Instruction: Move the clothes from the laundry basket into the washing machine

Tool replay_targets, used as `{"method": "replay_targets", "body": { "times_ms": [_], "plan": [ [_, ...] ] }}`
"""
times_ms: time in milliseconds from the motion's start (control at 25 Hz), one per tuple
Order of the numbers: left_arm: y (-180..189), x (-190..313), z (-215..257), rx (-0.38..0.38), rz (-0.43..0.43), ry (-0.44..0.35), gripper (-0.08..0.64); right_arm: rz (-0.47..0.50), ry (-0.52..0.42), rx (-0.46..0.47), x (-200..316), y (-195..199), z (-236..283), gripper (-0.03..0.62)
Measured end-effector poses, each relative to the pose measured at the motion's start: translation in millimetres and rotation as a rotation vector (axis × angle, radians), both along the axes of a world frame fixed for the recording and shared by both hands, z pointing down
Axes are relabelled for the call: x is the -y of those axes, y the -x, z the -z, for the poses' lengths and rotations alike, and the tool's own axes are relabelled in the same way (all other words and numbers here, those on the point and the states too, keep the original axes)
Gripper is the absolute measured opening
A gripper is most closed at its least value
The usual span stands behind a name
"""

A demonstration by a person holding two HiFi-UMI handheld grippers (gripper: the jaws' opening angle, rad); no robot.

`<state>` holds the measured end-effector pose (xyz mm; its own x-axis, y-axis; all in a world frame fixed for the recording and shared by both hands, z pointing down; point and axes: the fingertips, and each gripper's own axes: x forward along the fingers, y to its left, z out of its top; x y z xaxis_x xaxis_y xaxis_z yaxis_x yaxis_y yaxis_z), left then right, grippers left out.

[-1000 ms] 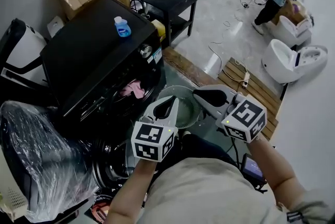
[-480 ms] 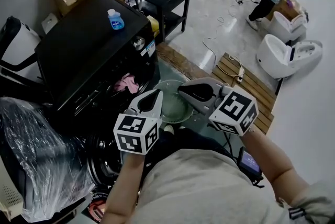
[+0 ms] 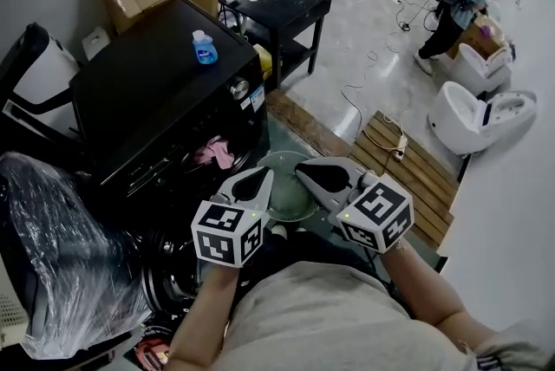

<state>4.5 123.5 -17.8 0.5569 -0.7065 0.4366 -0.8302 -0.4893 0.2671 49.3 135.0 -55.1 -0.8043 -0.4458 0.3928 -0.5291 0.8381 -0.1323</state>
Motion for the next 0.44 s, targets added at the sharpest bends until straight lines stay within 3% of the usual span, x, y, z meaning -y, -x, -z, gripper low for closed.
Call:
{"method": "replay_targets", "body": {
  "times_ms": [440],
  "plan": [
    [-1.5, -12.0, -11.3, -0.029, 0.035, 0.053, 0.003, -0.014, -0.007, -0.007, -10.8, 4.6, -9.0, 0.021]
  ]
}}
